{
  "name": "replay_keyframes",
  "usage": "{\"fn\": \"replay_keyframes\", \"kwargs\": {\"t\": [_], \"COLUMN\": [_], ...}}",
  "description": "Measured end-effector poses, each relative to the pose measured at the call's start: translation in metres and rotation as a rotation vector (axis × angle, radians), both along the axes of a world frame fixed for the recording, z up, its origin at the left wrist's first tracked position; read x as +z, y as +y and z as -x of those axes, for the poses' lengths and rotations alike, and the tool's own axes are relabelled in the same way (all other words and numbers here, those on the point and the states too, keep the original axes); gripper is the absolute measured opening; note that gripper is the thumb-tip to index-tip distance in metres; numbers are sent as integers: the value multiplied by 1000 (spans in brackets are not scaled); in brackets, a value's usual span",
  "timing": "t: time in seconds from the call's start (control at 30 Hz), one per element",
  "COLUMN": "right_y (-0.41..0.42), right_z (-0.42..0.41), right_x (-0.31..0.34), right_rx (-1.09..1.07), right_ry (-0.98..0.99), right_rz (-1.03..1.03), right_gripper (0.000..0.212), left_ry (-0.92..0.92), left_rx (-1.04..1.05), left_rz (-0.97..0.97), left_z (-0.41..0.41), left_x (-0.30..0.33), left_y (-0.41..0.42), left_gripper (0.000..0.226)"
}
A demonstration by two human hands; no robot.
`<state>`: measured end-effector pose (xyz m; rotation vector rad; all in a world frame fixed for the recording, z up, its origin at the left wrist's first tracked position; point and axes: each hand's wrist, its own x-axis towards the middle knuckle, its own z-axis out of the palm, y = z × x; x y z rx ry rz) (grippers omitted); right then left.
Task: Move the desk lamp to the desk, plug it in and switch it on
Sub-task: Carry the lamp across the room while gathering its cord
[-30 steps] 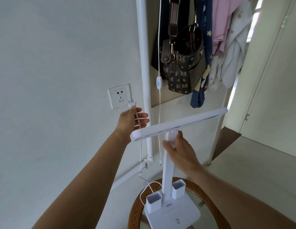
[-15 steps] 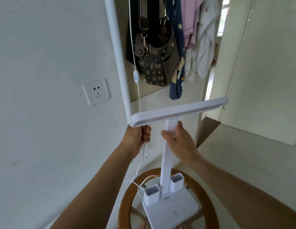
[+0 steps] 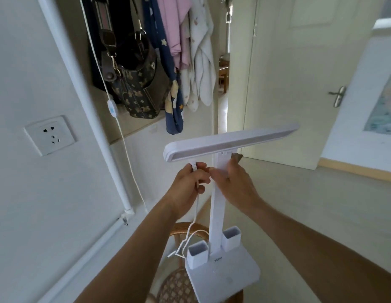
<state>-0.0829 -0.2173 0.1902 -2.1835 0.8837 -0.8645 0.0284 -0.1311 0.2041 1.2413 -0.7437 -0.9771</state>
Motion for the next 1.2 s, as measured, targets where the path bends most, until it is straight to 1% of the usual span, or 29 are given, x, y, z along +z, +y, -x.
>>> {"fn": "replay_keyframes", "kwargs": {"t": [0.07,0.13,0.2,0.3,0.43,0.5,0.57,0.7,0.73,0.8,0.97,1.03,1.1,1.2], "right_y": [-8,-14,-21,-31,-39,-42,-46,-54,-55,-55,-56,-55,-53,-49], "right_z": [21,44,69,104,144,164,185,230,240,265,332,355,376,405], "right_x": [2,4,6,8,10,12,13,17,18,19,20,21,20,19], "right_rx": [-26,-48,-62,-86,-124,-147,-168,-227,-233,-248,-319,-339,-359,-409], "right_ry": [12,8,-10,-12,17,5,-3,-40,-62,-113,-177,-207,-234,-305], "right_rz": [18,22,36,55,48,34,21,-29,-52,-102,-202,-257,-315,-331], "right_gripper": [44,54,56,55,50,55,62,69,69,62,37,33,32,28], "left_ry": [-78,-168,-232,-252,-330,-394,-429,-420,-418,-419,-473,-482,-494,-465], "left_rx": [-47,-91,-121,-97,-8,5,3,-40,-51,-81,-159,-190,-223,-293], "left_rz": [4,12,19,41,51,65,86,153,162,163,156,165,187,221], "left_z": [21,44,68,104,140,158,178,221,230,253,311,334,357,391], "left_x": [4,11,15,19,22,24,26,31,31,33,33,33,34,36], "left_y": [-11,-22,-36,-56,-75,-82,-88,-97,-100,-105,-120,-125,-128,-131], "left_gripper": [14,8,7,7,29,29,23,15,18,20,8,4,10,9]}}
